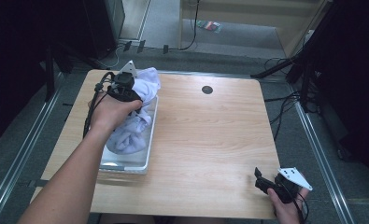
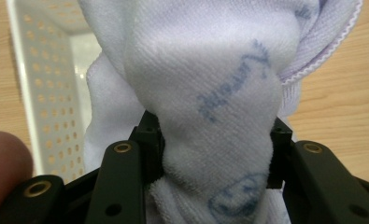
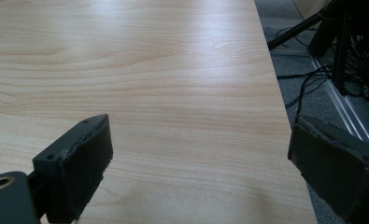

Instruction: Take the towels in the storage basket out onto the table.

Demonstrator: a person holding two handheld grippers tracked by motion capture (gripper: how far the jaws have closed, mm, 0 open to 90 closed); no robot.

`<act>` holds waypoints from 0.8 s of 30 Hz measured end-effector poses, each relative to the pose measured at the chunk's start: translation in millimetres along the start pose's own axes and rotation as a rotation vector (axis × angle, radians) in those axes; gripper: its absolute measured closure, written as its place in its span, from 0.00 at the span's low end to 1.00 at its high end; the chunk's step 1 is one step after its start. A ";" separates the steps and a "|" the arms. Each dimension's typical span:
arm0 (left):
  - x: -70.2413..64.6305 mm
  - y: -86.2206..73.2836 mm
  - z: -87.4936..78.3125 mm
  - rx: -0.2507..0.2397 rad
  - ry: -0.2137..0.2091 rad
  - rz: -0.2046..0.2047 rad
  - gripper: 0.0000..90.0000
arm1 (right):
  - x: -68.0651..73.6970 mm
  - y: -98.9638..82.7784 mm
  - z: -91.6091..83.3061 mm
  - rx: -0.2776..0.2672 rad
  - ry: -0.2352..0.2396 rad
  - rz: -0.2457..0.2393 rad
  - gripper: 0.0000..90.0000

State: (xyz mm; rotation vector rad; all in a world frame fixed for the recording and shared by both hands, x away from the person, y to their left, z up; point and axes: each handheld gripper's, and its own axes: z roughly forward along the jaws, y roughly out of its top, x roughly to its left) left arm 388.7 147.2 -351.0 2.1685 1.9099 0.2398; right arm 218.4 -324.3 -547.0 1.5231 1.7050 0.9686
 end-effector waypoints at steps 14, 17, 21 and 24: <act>-51.6 9.8 -6.4 0.000 -0.041 0.042 0.62 | -0.3 -0.1 -0.1 -0.006 0.003 -0.001 0.07; -62.1 10.6 -2.3 0.009 -0.058 0.055 0.61 | -0.2 -0.1 -0.2 -0.006 0.003 -0.004 0.07; -76.4 12.1 2.6 0.021 -0.076 0.068 0.61 | -0.3 -0.2 -0.2 -0.007 0.004 -0.004 0.07; -86.8 12.4 6.2 0.023 -0.086 0.070 0.61 | -0.2 -0.1 -0.3 -0.006 0.004 -0.004 0.07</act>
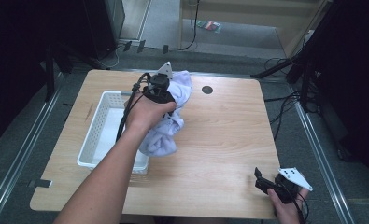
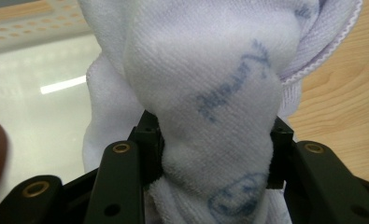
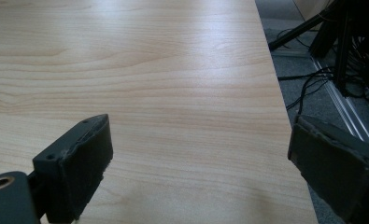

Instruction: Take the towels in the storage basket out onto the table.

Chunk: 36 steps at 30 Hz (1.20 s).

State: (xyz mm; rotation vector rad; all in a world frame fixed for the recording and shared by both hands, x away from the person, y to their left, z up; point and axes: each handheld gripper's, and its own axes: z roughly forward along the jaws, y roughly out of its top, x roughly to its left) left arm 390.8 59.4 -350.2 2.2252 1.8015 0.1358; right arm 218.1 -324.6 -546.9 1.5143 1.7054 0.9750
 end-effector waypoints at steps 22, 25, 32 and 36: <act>-59.5 0.0 60.9 0.071 -0.071 0.043 0.60 | 0.2 -0.2 -0.8 -0.002 0.003 0.002 0.07; -59.8 -1.0 68.4 0.082 -0.079 0.038 0.60 | 0.2 -0.1 -0.7 -0.003 0.003 0.003 0.07; -59.8 -8.9 97.6 0.117 -0.090 0.017 0.59 | 0.3 -0.2 -0.6 -0.004 0.004 0.002 0.07; -59.7 -14.4 110.5 0.128 -0.093 0.024 0.53 | 0.2 -0.1 -0.6 -0.003 0.002 0.002 0.07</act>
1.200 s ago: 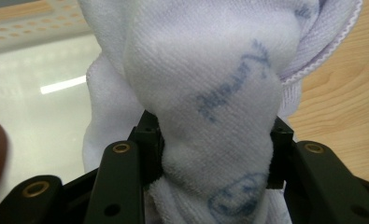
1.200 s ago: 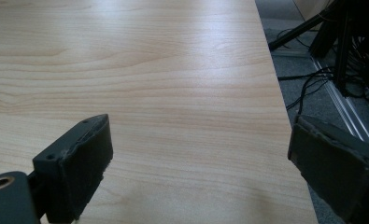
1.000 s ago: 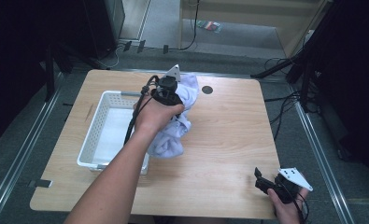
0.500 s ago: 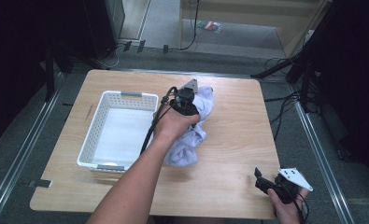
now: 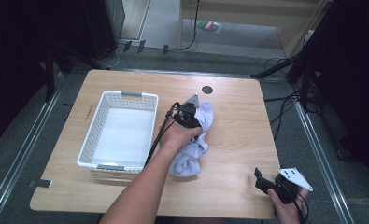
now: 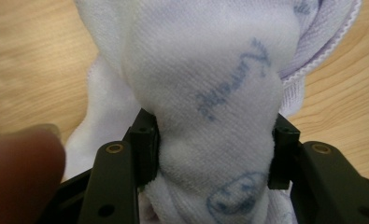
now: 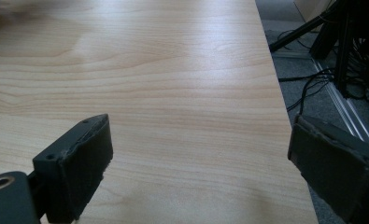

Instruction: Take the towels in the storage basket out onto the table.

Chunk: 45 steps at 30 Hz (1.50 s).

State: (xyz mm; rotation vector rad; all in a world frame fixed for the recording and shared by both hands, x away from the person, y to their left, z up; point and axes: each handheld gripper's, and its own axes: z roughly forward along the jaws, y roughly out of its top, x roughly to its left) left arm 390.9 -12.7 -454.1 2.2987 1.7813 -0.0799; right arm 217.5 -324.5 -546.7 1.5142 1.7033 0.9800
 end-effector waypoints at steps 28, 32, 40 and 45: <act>55.3 -24.9 -36.3 -0.099 -0.081 0.023 0.00 | 0.1 0.0 0.4 0.002 -0.001 -0.003 0.07; 64.5 -34.8 -49.2 -0.158 -0.114 0.050 0.00 | 0.2 0.0 0.5 0.003 -0.002 -0.003 0.07; 78.6 -64.8 -66.6 -0.288 -0.177 0.115 0.00 | 0.5 0.0 0.7 0.004 -0.004 -0.003 0.07; 86.6 -86.9 -72.0 -0.372 -0.183 0.151 0.00 | 0.1 -0.1 0.6 0.004 -0.002 -0.006 0.07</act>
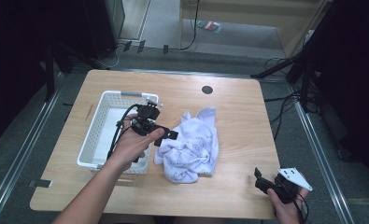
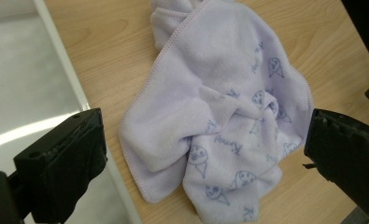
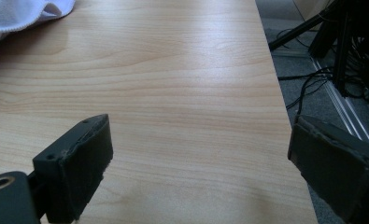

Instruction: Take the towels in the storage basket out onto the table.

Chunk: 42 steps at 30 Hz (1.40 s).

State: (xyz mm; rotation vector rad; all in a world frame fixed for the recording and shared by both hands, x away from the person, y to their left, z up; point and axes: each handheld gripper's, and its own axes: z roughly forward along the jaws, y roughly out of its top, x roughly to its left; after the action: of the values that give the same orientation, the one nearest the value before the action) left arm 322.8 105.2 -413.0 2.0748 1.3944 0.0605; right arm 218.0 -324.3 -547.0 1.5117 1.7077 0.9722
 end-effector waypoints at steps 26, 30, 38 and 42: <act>72.1 -99.5 -62.0 -0.443 0.139 0.016 0.00 | 0.1 0.2 0.4 0.006 -0.006 0.006 0.07; 89.6 -115.7 -76.0 -0.510 0.135 -0.003 0.00 | 0.1 0.2 0.4 0.007 -0.007 0.006 0.07; 127.5 -151.9 -99.6 -0.657 0.168 -0.047 0.00 | 0.2 0.2 0.6 0.009 -0.011 0.005 0.07; 143.2 -168.0 -105.3 -0.682 0.190 -0.063 0.00 | 0.2 0.3 0.8 0.009 -0.011 0.006 0.07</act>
State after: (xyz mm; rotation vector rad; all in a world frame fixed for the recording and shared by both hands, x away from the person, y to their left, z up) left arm 209.0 316.9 -458.7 1.4802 1.3051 0.6305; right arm 218.8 -324.0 -547.2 1.5255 1.7032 0.9592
